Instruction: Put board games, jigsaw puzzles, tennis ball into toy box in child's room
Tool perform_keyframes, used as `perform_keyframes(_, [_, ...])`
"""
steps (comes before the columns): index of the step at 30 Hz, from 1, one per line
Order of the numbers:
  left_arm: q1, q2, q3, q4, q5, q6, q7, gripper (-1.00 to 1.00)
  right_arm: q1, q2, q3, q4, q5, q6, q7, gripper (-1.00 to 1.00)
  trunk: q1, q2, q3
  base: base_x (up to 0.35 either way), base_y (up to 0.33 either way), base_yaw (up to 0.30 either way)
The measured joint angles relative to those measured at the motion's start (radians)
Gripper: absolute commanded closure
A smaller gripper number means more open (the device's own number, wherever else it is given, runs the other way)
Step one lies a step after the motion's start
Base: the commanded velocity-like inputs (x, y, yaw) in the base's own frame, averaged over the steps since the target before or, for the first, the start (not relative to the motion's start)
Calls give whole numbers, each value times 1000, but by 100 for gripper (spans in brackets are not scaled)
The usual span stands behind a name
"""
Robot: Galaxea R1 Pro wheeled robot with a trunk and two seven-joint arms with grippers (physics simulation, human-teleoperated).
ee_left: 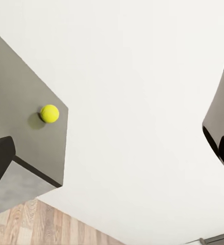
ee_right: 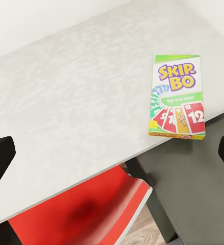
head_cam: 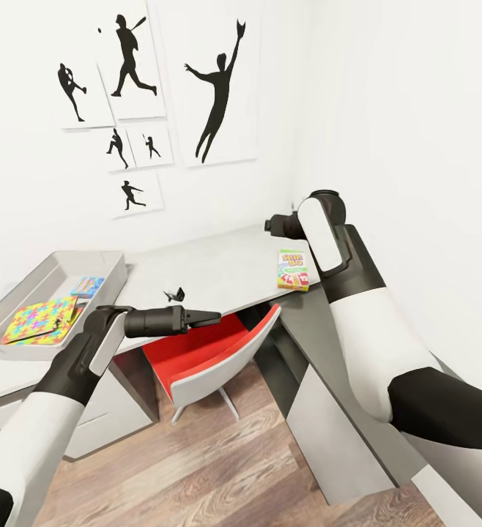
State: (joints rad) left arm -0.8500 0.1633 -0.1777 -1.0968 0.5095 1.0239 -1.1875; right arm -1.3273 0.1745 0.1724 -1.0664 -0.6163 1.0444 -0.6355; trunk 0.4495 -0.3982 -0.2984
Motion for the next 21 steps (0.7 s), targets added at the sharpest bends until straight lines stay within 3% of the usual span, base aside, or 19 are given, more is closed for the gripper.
perform_keyframes(21, [17, 1, 0, 0, -1, 0, 1, -100, 58, 0, 0, -80, 2, 0, 0, -100, 0, 0, 28, 0, 0, 0])
